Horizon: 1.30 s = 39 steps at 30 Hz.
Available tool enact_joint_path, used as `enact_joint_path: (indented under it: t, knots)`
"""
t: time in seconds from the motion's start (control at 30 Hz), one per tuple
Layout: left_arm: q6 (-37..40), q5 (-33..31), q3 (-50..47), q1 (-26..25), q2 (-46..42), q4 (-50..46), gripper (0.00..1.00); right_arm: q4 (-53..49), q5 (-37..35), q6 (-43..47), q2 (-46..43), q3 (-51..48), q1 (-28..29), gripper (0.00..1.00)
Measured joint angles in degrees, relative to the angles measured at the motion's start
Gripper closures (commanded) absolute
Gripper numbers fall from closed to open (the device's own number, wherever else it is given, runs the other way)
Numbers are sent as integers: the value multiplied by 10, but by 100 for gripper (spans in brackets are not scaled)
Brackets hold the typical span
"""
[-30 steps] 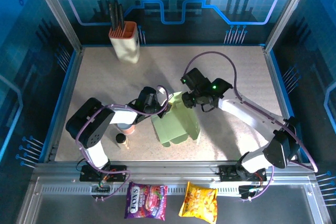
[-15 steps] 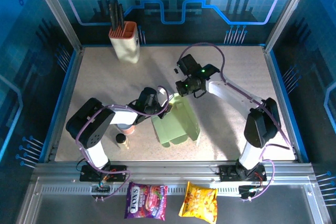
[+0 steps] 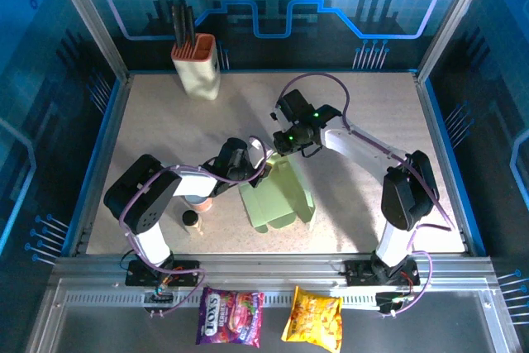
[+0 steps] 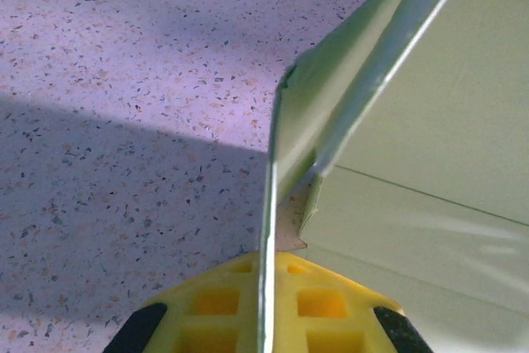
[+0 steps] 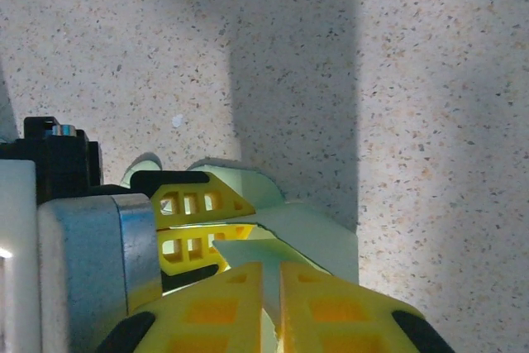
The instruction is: Fold the paper box
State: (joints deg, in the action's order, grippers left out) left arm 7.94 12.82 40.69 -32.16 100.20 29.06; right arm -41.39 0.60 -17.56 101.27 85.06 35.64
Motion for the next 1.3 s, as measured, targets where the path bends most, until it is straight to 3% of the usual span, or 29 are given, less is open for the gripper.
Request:
enact_joint_path:
  t: [0.4, 0.67, 0.77, 1.3]
  knots:
    - [2, -2, 0, 0, 0, 0, 93, 16, 35, -21, -59, -21, -37, 73]
    - [2, -2, 0, 0, 0, 0, 93, 21, 66, -21, -125, -66, -81, 74]
    - [2, -2, 0, 0, 0, 0, 93, 19, 92, -23, -125, -101, -102, 64]
    - [2, -2, 0, 0, 0, 0, 93, 26, 172, -24, -76, -131, -103, 60]
